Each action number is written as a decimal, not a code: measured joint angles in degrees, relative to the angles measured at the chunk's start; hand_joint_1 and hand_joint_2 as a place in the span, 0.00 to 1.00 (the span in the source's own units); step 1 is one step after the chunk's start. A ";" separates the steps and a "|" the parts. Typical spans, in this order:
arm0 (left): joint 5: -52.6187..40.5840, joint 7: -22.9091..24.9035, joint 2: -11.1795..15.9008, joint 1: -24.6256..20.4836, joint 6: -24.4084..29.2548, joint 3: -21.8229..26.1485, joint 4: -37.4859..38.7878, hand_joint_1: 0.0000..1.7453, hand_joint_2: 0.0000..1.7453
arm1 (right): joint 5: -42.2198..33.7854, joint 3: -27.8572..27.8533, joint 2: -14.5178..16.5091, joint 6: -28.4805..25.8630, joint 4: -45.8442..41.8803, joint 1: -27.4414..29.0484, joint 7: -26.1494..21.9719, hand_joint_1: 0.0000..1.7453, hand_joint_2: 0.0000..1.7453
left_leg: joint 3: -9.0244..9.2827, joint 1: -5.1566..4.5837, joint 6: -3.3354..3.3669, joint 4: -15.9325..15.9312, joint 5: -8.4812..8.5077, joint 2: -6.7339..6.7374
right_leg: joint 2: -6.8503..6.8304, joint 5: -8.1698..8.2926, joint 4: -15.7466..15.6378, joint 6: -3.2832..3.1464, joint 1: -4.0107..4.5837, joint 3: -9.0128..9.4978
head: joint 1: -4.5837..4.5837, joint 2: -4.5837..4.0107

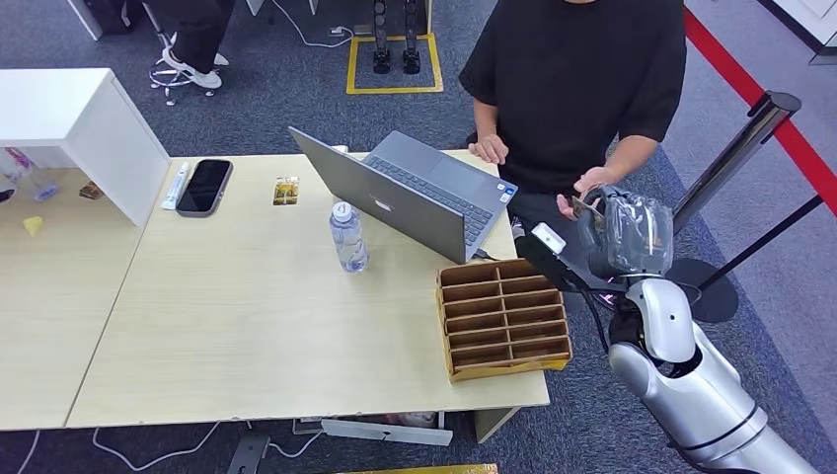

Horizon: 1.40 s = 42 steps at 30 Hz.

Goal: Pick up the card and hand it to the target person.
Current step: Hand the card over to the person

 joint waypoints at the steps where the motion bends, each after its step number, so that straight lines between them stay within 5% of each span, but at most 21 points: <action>1: 0.00 0.01 0.00 0.00 0.00 -0.01 0.00 0.00 0.00 | -0.04 0.00 0.00 -0.02 0.28 0.01 0.02 0.80 1.00 | 0.00 0.00 0.00 0.00 0.00 0.00 | 0.00 0.00 0.00 0.00 0.00 0.00 | -0.01 0.00; 11: 0.05 0.02 0.02 0.00 0.00 0.00 0.00 0.00 0.00 | -0.04 0.00 -0.02 -0.07 1.89 0.03 0.10 0.76 1.00 | 0.01 0.00 0.00 0.00 0.00 0.00 | 0.00 0.00 0.00 0.00 0.00 0.00 | -0.01 0.00; 14: 0.07 0.01 0.02 0.00 0.00 0.00 0.00 0.00 0.00 | -0.03 0.00 -0.02 -0.07 2.25 0.03 0.10 0.69 1.00 | 0.01 0.00 0.00 0.00 0.00 0.00 | 0.01 0.00 0.00 0.00 0.00 0.00 | -0.01 0.00; 17: 0.07 0.01 0.02 0.00 0.00 -0.02 0.00 0.00 0.00 | 0.02 0.00 -0.02 -0.06 2.60 0.04 0.11 0.46 1.00 | 0.01 0.00 0.00 0.00 0.00 0.00 | 0.01 0.00 0.00 0.00 0.00 0.00 | -0.01 0.00; 21: 0.07 0.03 0.02 0.01 0.00 -0.02 0.00 0.00 0.00 | -0.02 0.00 -0.03 0.17 3.03 0.16 0.20 0.00 1.00 | 0.01 0.00 0.00 0.00 0.00 0.00 | 0.01 0.00 0.00 0.00 0.00 0.00 | 0.00 0.00; 34: 0.07 0.32 0.04 0.04 0.04 -0.95 0.00 0.00 0.00 | -1.74 0.01 -0.51 3.02 4.44 1.00 1.45 0.00 1.00 | 0.01 0.00 0.00 0.01 0.00 0.00 | 0.00 0.00 0.00 0.00 0.00 0.00 | -0.01 0.00; 42: 0.61 0.28 0.04 0.49 0.74 -1.33 0.00 0.00 0.00 | -1.21 -1.52 -0.09 -11.88 3.08 4.08 1.07 0.00 1.00 | 0.00 0.00 0.00 0.01 0.00 0.00 | 0.00 0.00 0.00 0.00 0.00 0.00 | -0.01 0.00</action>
